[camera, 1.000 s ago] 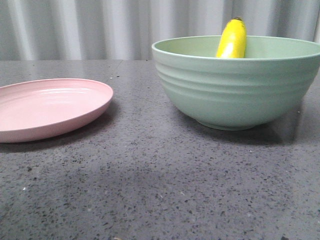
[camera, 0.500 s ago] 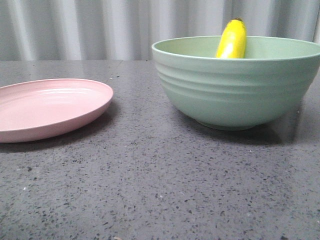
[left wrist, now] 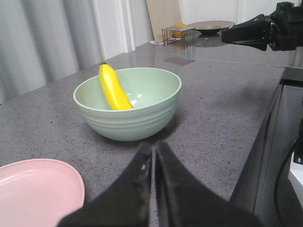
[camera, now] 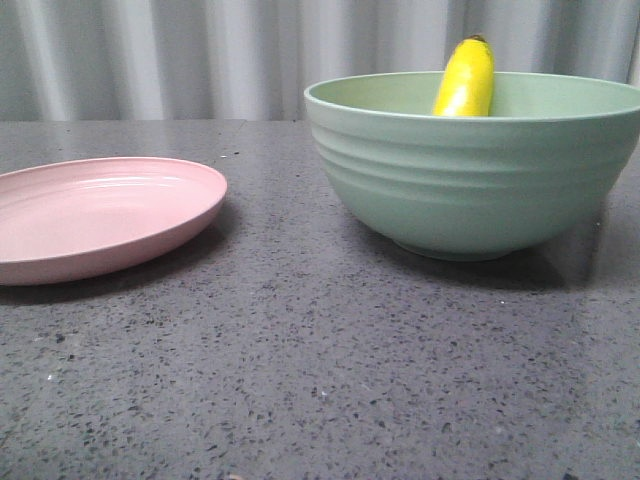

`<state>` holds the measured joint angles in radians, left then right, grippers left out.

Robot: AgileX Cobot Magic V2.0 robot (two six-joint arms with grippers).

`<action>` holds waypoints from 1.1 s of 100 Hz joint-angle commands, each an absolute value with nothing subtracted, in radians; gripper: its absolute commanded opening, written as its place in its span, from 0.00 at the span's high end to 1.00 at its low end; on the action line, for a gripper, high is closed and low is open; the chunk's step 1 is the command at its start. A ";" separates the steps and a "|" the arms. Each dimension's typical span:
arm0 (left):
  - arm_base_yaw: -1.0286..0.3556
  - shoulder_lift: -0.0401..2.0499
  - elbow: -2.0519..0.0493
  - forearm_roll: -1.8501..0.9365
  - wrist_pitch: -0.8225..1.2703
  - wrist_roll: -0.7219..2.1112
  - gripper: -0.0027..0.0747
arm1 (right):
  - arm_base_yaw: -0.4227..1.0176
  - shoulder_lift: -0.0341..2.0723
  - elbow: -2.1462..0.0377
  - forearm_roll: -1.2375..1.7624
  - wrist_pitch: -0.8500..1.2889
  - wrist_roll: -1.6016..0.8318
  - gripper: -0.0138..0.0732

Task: Transfer banana from pink plate to green bowl

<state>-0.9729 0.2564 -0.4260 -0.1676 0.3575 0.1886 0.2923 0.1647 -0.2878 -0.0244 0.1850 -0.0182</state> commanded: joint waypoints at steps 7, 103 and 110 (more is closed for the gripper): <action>-0.971 0.266 -0.450 -0.180 0.282 0.180 0.99 | 0.285 0.175 -0.312 -0.036 0.096 -0.027 0.91; -0.141 0.011 0.010 -0.054 -0.121 0.108 0.99 | 0.285 0.175 -0.312 -0.036 0.096 -0.027 0.91; -0.105 -0.039 0.010 -0.059 -0.035 0.108 0.99 | 0.285 0.175 -0.312 -0.036 0.096 -0.027 0.91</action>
<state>-0.1478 0.0096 0.0016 -0.0433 -0.0657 0.1159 0.2923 0.1647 -0.2878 -0.0261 0.1811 -0.0182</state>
